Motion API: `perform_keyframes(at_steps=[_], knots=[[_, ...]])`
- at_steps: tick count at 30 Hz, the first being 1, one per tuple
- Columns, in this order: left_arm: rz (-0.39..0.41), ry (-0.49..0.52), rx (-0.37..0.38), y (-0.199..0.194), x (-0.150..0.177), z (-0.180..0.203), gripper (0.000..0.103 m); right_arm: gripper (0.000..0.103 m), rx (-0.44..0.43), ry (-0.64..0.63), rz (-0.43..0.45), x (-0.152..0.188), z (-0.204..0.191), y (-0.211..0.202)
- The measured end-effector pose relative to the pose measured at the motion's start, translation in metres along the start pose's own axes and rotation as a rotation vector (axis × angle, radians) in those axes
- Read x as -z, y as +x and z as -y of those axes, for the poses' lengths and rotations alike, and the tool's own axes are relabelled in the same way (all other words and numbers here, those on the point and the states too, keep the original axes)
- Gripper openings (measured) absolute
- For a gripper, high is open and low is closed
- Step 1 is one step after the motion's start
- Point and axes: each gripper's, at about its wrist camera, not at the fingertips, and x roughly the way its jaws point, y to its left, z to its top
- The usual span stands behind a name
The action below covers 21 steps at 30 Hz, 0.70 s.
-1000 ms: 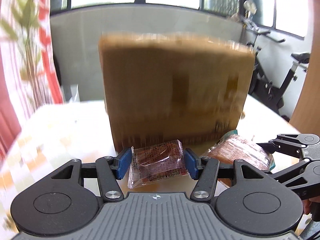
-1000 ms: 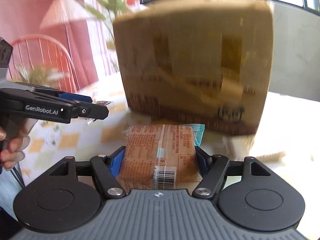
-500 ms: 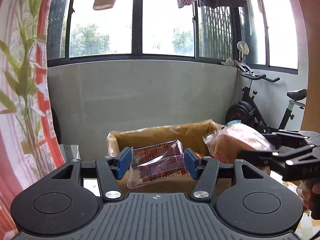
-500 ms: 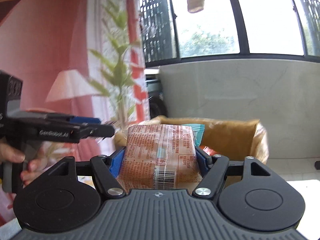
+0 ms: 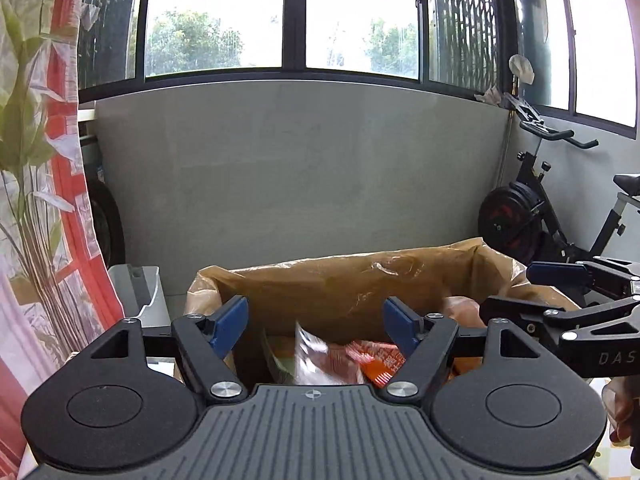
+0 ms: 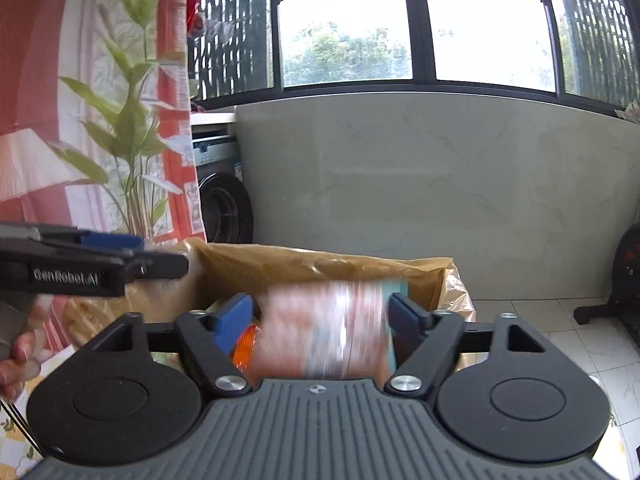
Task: Organize snacks
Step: 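Carry both packets over the box and open both tools to release them, then move both tools down to the white cracker packet beside the box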
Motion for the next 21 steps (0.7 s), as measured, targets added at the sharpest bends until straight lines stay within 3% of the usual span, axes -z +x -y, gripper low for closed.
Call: perform_keyframes(at_steps=[7, 15, 21], knots=[[-0.001, -0.022, -0.034, -0.030, 0.014, -0.015, 0.077, 0.086, -0.053, -0.032, -0.003, 0.004, -0.003, -0.023], [0.020, -0.026, -0.034, -0.078, 0.032, -0.002, 0.077, 0.085, -0.103, -0.087, 0.000, 0.017, -0.006, -0.064], [0.030, -0.137, -0.055, -0.106, 0.057, 0.011, 0.077, 0.085, -0.147, -0.154, 0.028, 0.036, -0.001, -0.094]])
